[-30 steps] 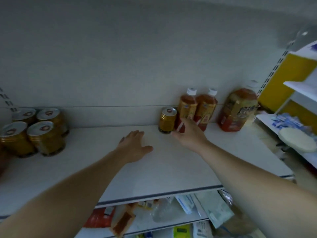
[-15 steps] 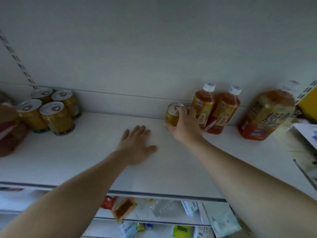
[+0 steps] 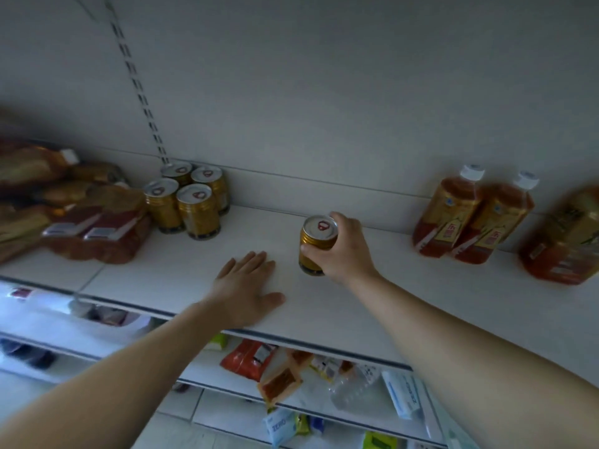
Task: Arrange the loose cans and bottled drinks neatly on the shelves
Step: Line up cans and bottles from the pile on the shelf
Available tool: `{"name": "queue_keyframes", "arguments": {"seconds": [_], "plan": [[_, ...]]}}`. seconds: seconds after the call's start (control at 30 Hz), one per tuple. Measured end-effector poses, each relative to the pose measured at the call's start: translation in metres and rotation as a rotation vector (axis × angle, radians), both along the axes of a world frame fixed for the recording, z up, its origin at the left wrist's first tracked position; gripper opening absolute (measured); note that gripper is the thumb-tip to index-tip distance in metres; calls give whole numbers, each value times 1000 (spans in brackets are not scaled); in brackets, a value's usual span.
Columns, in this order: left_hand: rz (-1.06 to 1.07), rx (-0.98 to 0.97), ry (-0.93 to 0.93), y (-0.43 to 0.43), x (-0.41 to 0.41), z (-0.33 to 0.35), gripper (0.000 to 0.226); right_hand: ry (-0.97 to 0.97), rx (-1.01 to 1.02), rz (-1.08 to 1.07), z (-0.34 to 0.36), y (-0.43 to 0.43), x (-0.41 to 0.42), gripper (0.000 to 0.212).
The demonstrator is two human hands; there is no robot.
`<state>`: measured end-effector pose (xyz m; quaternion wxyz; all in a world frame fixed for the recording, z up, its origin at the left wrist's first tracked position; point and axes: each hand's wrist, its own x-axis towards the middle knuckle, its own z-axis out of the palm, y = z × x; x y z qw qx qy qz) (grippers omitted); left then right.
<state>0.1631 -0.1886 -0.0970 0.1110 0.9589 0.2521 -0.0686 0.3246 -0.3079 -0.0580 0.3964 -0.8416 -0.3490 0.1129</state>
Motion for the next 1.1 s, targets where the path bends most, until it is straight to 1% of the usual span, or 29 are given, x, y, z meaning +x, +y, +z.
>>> {"name": "queue_keyframes", "arguments": {"seconds": [0.07,0.13,0.3,0.37,0.43,0.47,0.53,0.6,0.77,0.9,1.03,1.1], "plan": [[15,0,-8,16,-25,0,76,10,11,19,-2,16,-20,73],[31,-2,-13,33,-53,1,76,21,29,44,-1,33,-42,69],[66,18,-9,77,-114,4,76,81,35,85,0,70,-94,75],[69,27,-9,95,-132,5,88,91,35,93,2,83,-112,76],[50,49,-8,111,-147,4,109,122,39,102,4,95,-127,74],[37,57,-7,117,-153,2,113,149,38,111,6,100,-134,72],[7,60,-28,126,-162,-1,115,190,24,127,8,111,-146,73],[-29,56,-54,131,-169,-1,118,178,8,127,8,121,-156,75],[-127,72,-72,148,-190,-7,114,124,14,118,9,151,-177,75],[-103,96,-109,167,-213,-14,87,120,13,106,9,176,-185,78],[-113,84,-132,176,-225,-21,77,66,-10,75,3,197,-189,80],[-121,84,-146,175,-225,-22,77,22,-24,57,0,204,-191,81]]}}
